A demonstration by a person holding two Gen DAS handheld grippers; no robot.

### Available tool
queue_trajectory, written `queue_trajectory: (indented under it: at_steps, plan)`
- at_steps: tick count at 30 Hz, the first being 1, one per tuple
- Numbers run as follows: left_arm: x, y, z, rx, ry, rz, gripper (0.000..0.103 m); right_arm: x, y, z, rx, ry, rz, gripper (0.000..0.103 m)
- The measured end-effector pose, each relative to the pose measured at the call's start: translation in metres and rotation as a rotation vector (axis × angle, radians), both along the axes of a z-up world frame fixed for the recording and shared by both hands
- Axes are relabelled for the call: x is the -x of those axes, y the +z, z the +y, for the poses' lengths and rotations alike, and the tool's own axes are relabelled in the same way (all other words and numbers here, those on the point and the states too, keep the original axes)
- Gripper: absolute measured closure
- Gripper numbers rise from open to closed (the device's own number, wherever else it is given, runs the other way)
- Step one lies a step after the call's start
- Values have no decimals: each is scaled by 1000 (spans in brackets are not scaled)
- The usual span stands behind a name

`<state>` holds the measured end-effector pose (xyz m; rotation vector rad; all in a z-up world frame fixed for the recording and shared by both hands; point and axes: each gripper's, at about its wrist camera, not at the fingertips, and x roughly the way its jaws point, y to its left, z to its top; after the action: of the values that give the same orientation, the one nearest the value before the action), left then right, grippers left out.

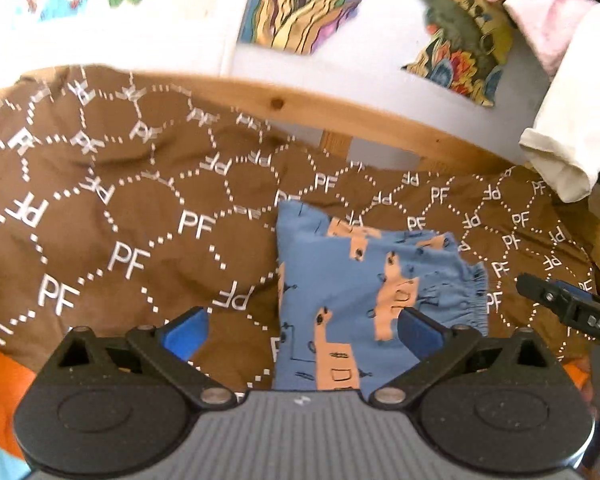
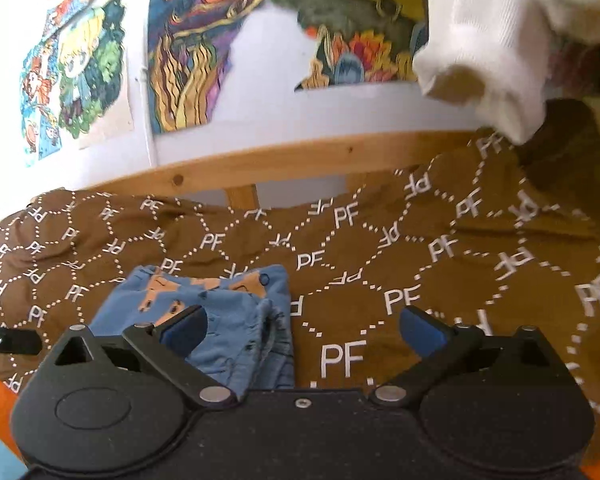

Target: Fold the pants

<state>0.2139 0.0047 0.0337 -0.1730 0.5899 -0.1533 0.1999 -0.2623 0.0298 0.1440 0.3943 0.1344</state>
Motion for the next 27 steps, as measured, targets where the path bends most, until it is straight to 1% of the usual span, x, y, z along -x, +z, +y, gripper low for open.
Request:
queue_trajectory:
  at_steps: [4, 8, 11, 14, 18, 23, 27]
  plan:
    - [23, 9, -7, 17, -6, -45, 0, 34, 14, 7, 19, 1, -32, 1]
    - [46, 9, -9, 11, 8, -70, 0, 69, 23, 16, 47, 2, -58, 1]
    - [61, 5, -8, 16, 32, -60, 0, 93, 28, 22, 65, -5, -82, 1]
    - [74, 0, -4, 24, 28, -44, 0, 114, 33, 28, 68, -21, -117, 1]
    - [90, -3, 1, 4, 51, -53, 0, 136, 35, 36, 79, -26, -139, 1]
    - [110, -6, 5, -26, 77, -55, 0, 155, 31, 41, 80, -34, -121, 1]
    - [122, -16, 5, -51, 75, -20, 0, 170, 21, 43, 66, -41, -77, 1]
